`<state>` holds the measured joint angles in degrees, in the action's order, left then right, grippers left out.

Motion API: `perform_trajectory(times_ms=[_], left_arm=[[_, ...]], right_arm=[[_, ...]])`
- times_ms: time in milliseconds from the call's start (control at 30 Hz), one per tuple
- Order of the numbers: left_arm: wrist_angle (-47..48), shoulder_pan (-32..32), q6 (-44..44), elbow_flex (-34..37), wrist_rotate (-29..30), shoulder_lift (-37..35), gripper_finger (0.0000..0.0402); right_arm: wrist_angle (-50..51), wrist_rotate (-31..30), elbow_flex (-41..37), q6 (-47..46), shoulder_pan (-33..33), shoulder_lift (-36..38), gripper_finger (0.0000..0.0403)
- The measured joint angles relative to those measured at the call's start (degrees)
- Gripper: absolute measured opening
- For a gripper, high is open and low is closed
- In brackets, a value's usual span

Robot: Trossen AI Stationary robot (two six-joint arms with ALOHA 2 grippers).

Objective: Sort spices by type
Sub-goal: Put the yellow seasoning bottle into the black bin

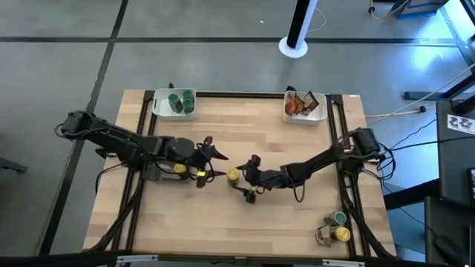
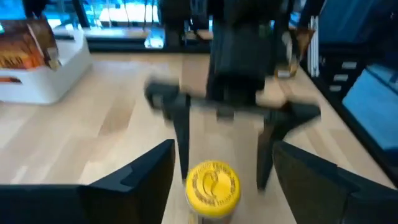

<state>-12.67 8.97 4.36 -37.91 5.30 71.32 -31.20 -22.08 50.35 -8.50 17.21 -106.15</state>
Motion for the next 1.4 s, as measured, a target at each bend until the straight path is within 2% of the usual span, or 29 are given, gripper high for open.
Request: perform_trajectory(times_ms=[133,300,467,700,833,1100,1400], left_arm=[[-0.5,0.2,0.2,0.0,0.0,3.5,0.0261],[-5.9,0.4,1.7,0.0,-1.4,8.1,0.0259],[-9.5,0.9,0.1,0.0,-1.7,9.3,0.0260],[-10.5,0.5,-0.4,0.0,-1.3,9.4,0.0263],[-10.4,0.3,1.2,0.0,-0.8,9.0,0.0295],[-10.2,0.4,-0.3,0.0,0.3,9.0,0.0392],[-10.4,2.1,-2.3,0.0,4.5,11.0,0.0399]], right_arm=[[15.0,0.1,0.0,0.1,1.6,7.6,0.0371],[24.3,-0.3,0.0,-3.5,4.3,13.9,0.0370],[24.7,-2.2,0.0,-3.3,6.6,14.1,0.0371],[24.9,-3.8,-0.1,-3.2,6.4,14.1,0.0371],[24.9,-4.3,-0.1,-3.2,6.4,14.1,0.0371],[24.9,-4.3,-0.1,-3.0,6.4,14.1,0.0372],[24.9,-4.3,-0.1,-3.0,6.4,14.1,0.0372]])
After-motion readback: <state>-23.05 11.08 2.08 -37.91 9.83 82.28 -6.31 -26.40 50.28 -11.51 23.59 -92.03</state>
